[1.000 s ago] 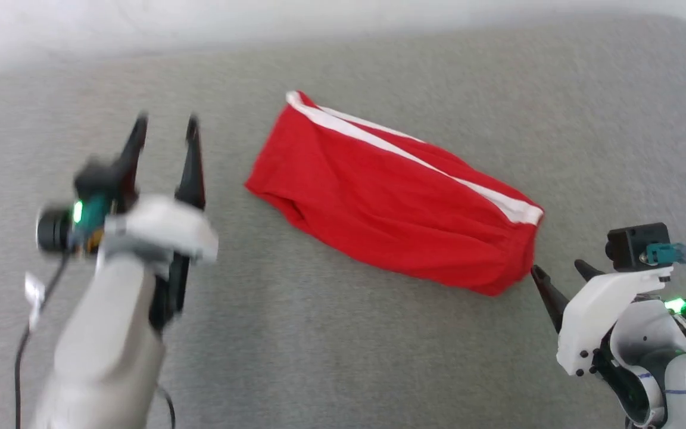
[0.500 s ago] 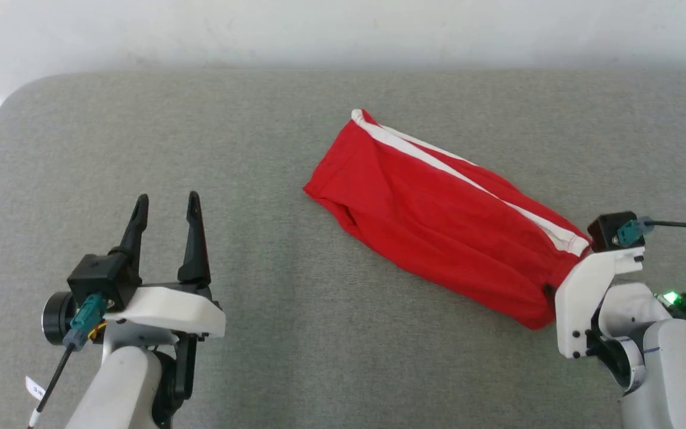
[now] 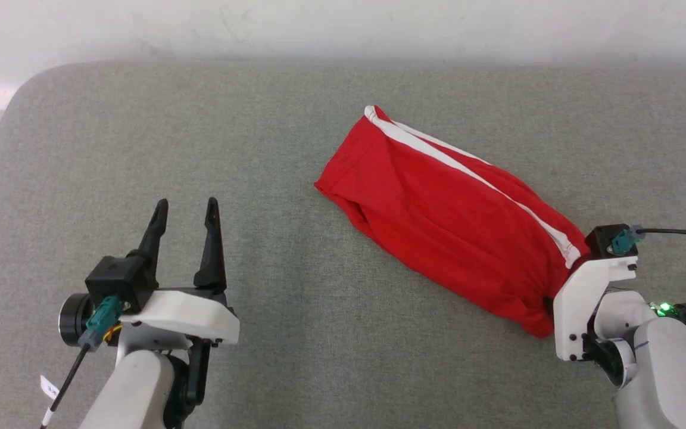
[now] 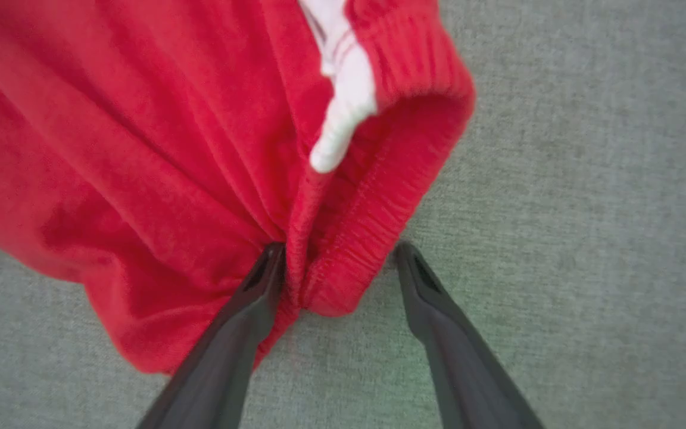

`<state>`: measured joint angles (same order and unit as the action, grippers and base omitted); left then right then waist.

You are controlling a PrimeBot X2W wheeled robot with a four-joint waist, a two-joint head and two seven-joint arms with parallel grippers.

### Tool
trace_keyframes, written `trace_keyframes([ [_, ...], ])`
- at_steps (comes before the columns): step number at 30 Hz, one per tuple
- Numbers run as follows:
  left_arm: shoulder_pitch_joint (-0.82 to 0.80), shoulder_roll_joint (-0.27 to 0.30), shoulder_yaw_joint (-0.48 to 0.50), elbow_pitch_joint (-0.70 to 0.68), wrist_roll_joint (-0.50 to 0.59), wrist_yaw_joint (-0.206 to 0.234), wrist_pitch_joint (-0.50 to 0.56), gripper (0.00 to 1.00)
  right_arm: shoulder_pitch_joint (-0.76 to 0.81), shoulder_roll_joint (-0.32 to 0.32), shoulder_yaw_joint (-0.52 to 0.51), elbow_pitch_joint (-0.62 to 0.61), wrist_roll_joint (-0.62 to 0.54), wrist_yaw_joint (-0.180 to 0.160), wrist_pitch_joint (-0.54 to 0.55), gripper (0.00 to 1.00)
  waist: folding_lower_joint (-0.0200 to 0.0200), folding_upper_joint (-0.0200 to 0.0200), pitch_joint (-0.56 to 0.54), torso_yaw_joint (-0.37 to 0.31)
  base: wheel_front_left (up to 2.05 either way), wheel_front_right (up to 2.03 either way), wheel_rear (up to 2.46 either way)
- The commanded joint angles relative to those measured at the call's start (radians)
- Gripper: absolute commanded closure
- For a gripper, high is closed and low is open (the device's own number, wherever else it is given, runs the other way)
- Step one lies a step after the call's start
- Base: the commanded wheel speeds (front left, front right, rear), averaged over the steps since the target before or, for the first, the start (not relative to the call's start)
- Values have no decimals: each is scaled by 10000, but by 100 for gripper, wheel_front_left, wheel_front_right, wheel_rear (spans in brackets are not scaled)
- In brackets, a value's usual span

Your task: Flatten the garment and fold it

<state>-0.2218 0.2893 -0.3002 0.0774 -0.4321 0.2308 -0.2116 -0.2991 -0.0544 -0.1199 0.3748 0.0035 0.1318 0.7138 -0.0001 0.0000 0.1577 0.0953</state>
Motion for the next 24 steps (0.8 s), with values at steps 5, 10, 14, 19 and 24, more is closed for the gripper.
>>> trace_keyframes([
  [5,196,-14,-49,93,-115,-8,20,0,-104,41,189,613,34,-11,-262,100,1,0,-33,-56,0,0,0],
  [10,256,-25,-99,185,-203,-22,96,0,-251,41,274,731,267,-11,-636,100,1,0,-93,-192,0,0,0],
  [14,-42,-53,-224,298,-345,-162,490,0,-402,41,390,745,535,-11,-863,100,1,0,-2,-315,0,0,0],
  [19,-1400,-208,-654,940,-573,-560,1841,0,-670,41,612,624,794,-11,-1027,100,1,0,305,-476,0,0,0],
  [24,-3418,-480,-1102,2506,-770,-807,3945,0,-1010,41,987,398,1080,-11,-1101,100,1,0,776,-798,0,0,0],
])
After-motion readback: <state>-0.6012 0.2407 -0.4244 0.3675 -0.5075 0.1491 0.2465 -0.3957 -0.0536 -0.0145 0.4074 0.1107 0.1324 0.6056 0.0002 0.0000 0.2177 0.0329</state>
